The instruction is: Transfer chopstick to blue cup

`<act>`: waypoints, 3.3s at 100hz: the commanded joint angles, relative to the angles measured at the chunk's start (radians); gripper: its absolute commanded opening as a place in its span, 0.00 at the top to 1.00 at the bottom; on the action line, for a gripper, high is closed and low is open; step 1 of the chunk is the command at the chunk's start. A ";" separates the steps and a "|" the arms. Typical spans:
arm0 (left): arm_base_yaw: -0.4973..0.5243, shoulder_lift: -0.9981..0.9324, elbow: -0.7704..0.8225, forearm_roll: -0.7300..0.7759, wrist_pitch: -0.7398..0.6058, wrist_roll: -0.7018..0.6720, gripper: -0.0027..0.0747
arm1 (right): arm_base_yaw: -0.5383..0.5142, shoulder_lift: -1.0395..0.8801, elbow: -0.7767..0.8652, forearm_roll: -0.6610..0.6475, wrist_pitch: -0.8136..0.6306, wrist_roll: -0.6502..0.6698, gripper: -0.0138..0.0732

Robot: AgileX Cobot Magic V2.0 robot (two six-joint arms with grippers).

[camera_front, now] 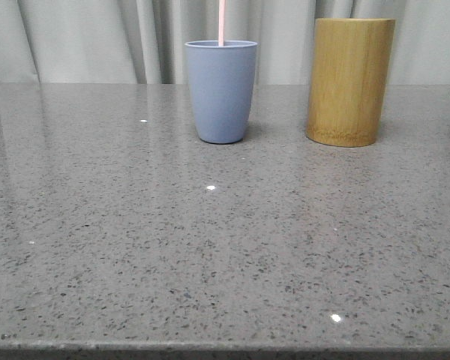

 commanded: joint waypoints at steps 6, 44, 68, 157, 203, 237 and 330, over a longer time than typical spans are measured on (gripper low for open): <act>0.001 -0.035 0.009 -0.008 -0.074 -0.007 0.99 | -0.007 0.008 -0.027 -0.015 -0.080 -0.003 0.96; 0.001 -0.035 0.009 -0.008 -0.074 -0.007 0.99 | -0.007 0.008 -0.027 -0.015 -0.080 -0.003 0.96; 0.001 -0.035 0.009 -0.008 -0.074 -0.007 0.99 | -0.007 0.008 -0.027 -0.015 -0.080 -0.003 0.96; 0.001 -0.035 0.009 -0.008 -0.074 -0.007 0.99 | -0.007 0.006 0.009 -0.047 -0.132 -0.004 0.96; 0.001 -0.035 0.009 -0.008 -0.074 -0.007 0.99 | -0.007 -0.183 0.306 -0.049 -0.351 -0.003 0.96; 0.001 -0.035 0.009 -0.008 -0.074 -0.007 0.99 | -0.007 -0.349 0.488 -0.049 -0.394 -0.003 0.96; 0.001 -0.035 0.009 -0.008 -0.074 -0.007 0.99 | -0.007 -0.348 0.488 -0.049 -0.394 -0.003 0.96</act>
